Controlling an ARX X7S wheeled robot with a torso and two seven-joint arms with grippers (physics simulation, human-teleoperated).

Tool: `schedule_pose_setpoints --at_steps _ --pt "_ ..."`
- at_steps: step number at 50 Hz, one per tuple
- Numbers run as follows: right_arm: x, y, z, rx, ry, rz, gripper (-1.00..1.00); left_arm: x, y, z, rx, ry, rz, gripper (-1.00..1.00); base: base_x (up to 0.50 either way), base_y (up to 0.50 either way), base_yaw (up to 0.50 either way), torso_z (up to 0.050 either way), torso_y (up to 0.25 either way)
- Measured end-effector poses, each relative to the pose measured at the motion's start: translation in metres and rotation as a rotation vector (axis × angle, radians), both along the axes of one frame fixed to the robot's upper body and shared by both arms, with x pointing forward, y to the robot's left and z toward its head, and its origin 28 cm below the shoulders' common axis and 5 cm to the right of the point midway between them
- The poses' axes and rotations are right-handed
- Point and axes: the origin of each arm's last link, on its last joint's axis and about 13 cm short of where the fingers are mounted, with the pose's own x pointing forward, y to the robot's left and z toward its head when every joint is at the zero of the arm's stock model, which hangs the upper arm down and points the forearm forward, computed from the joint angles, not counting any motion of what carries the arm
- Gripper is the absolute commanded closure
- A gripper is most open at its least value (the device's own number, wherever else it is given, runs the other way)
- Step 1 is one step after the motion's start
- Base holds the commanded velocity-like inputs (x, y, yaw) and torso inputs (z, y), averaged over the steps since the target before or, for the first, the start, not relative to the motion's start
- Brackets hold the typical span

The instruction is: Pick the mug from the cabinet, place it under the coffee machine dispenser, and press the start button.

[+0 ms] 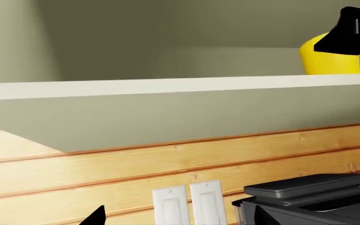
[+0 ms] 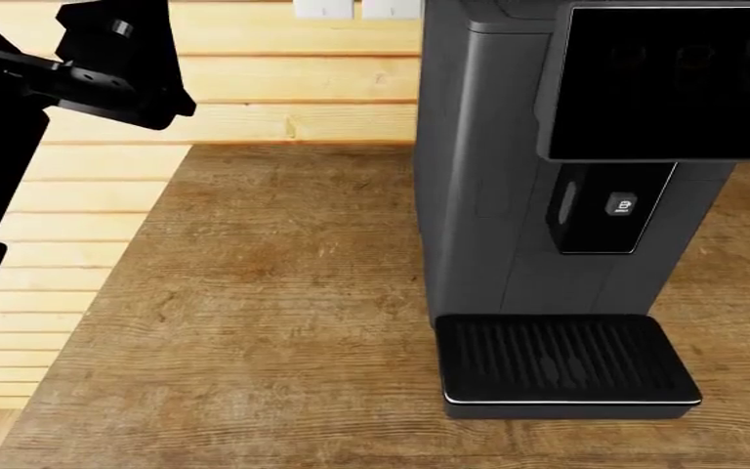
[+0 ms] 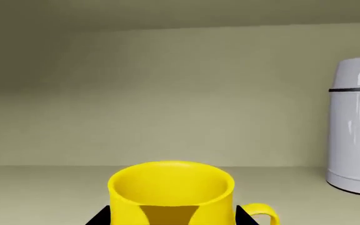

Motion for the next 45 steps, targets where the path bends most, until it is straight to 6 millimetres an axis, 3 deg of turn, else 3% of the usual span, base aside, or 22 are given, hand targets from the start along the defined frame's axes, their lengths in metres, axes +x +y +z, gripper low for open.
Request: schedule_pose_setpoints --at_steps 16,45 --pt "-0.006 -0.001 0.008 -0.013 -0.072 0.027 1.00 -0.001 0.001 0.001 -0.003 -0.003 0.004 -1.00 0.00 0.00 0.00 0.000 0.000" --pt "-0.072 -0.013 0.037 -0.053 -0.268 0.114 1.00 -0.002 0.000 0.002 -0.005 -0.012 0.008 -1.00 0.00 0.00 0.00 0.000 0.000"
